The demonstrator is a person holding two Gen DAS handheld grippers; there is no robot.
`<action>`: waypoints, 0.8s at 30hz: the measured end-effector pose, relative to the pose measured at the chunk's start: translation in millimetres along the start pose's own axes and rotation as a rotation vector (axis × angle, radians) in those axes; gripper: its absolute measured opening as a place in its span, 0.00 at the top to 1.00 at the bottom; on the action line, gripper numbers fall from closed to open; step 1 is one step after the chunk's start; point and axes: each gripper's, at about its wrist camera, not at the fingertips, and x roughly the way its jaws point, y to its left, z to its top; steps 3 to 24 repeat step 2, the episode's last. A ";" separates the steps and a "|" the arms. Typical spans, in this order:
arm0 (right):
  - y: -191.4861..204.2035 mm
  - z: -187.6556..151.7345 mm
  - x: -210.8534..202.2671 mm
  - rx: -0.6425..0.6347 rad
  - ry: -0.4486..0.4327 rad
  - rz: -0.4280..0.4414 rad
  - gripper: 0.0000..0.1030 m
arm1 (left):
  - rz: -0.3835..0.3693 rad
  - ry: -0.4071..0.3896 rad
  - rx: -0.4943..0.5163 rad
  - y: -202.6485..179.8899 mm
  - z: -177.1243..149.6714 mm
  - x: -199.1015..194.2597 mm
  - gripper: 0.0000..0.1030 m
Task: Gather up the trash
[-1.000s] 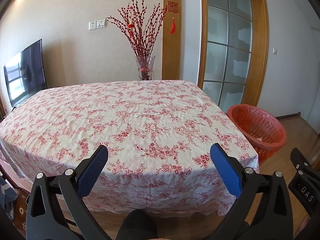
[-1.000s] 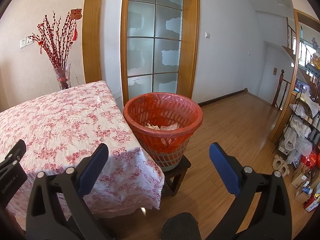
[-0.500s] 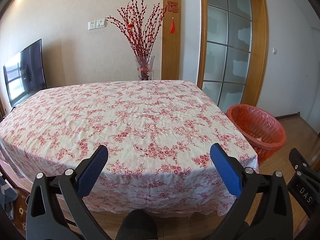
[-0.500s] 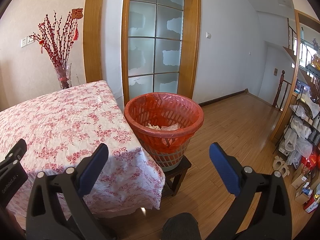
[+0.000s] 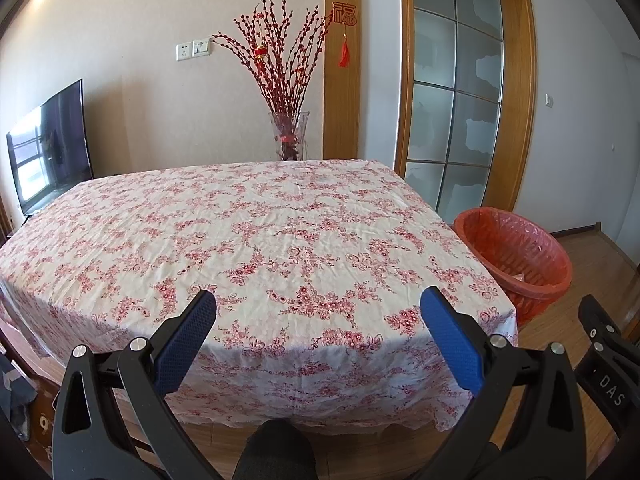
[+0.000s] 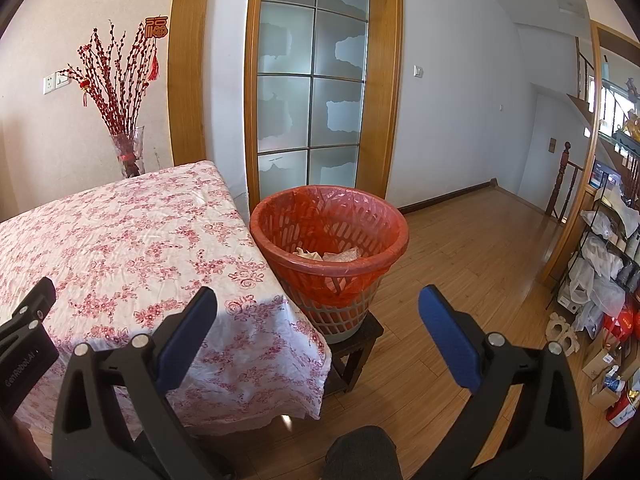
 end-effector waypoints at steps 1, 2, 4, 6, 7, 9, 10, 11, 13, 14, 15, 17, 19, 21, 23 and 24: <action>-0.2 0.2 0.1 0.000 0.000 0.000 0.04 | 0.000 0.000 0.000 0.5 0.7 0.3 0.03; -0.2 0.3 0.1 0.000 -0.001 0.000 0.04 | 0.000 0.000 0.001 0.4 0.6 0.1 0.03; -0.2 0.3 0.1 0.000 -0.001 0.000 0.04 | 0.000 0.000 0.001 0.4 0.6 0.1 0.03; -0.2 0.3 0.1 0.000 -0.001 0.000 0.04 | 0.000 0.000 0.001 0.4 0.6 0.1 0.03; -0.2 0.3 0.1 0.000 -0.001 0.000 0.04 | 0.000 0.000 0.001 0.4 0.6 0.1 0.03; -0.2 0.3 0.1 0.000 -0.001 0.000 0.04 | 0.000 0.000 0.001 0.4 0.6 0.1 0.03; -0.2 0.3 0.1 0.000 -0.001 0.000 0.04 | 0.000 0.000 0.001 0.4 0.6 0.1 0.03; -0.2 0.3 0.1 0.000 -0.001 0.000 0.04 | 0.000 0.000 0.001 0.4 0.6 0.1 0.03; -0.2 0.3 0.1 0.000 -0.001 0.000 0.04 | 0.000 0.000 0.001 0.4 0.6 0.1 0.03; -0.2 0.3 0.1 0.000 -0.001 0.000 0.04 | 0.000 0.000 0.001 0.4 0.6 0.1 0.03; -0.2 0.3 0.1 0.000 -0.001 0.000 0.04 | 0.000 0.000 0.001 0.4 0.6 0.1 0.03; -0.2 0.3 0.1 0.000 -0.001 0.000 0.04 | 0.000 0.000 0.001 0.4 0.6 0.1 0.03; -0.2 0.3 0.1 0.000 -0.001 0.000 0.04 | 0.000 0.000 0.001 0.4 0.6 0.1 0.03; -0.2 0.3 0.1 0.000 -0.001 0.000 0.04 | 0.000 0.000 0.001 0.4 0.6 0.1 0.03; -0.2 0.3 0.1 0.000 -0.001 0.000 0.04 | 0.000 0.000 0.001 0.4 0.6 0.1 0.03; -0.2 0.3 0.1 0.000 -0.001 0.000 0.04 | 0.000 0.000 0.001 0.4 0.6 0.1 0.03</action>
